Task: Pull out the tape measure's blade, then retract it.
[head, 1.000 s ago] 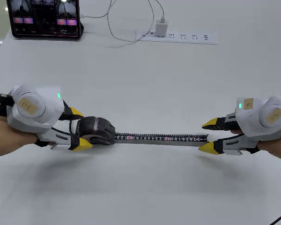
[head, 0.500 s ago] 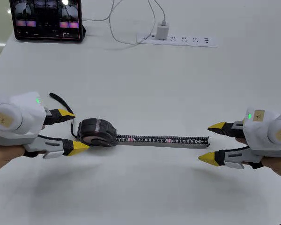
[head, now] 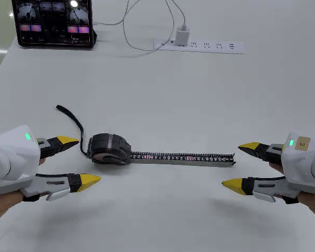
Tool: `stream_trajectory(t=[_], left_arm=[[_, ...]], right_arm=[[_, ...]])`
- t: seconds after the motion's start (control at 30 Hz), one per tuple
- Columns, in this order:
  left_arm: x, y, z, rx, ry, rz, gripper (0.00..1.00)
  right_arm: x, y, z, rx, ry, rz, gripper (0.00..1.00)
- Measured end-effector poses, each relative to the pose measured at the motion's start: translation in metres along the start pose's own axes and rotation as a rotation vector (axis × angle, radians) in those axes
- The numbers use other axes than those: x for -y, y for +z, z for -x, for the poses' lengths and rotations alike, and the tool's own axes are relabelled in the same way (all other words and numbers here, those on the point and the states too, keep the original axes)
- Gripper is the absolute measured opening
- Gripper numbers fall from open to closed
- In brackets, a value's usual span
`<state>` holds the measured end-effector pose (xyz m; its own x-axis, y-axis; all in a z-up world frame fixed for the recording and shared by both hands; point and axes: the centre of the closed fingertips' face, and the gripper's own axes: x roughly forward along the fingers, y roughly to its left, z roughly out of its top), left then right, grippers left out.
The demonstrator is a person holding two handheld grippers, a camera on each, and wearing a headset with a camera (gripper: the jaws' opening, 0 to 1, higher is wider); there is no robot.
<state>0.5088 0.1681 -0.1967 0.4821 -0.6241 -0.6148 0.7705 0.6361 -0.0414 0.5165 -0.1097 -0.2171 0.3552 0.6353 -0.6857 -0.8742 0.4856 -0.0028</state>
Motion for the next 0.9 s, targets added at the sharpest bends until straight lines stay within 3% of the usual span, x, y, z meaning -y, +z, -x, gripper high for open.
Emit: stream_trajectory(t=[0.17, 0.43, 0.73, 0.9], left_arm=[[0.004, -0.004, 0.005, -0.001, 0.025, 0.0, 0.61], [0.006, -0.004, 0.008, 0.035, 0.081, 0.018, 0.67], [0.009, -0.006, 0.016, 0.075, 0.134, 0.063, 0.76], [0.011, -0.01, 0.019, 0.076, 0.159, 0.081, 0.79]], right_arm=[[-0.003, 0.001, 0.003, 0.016, -0.023, -0.021, 0.59], [-0.005, 0.0, 0.007, 0.031, -0.057, -0.033, 0.68], [-0.013, -0.003, 0.009, 0.053, -0.064, -0.08, 0.75], [-0.019, -0.004, 0.008, 0.064, -0.069, -0.096, 0.78]])
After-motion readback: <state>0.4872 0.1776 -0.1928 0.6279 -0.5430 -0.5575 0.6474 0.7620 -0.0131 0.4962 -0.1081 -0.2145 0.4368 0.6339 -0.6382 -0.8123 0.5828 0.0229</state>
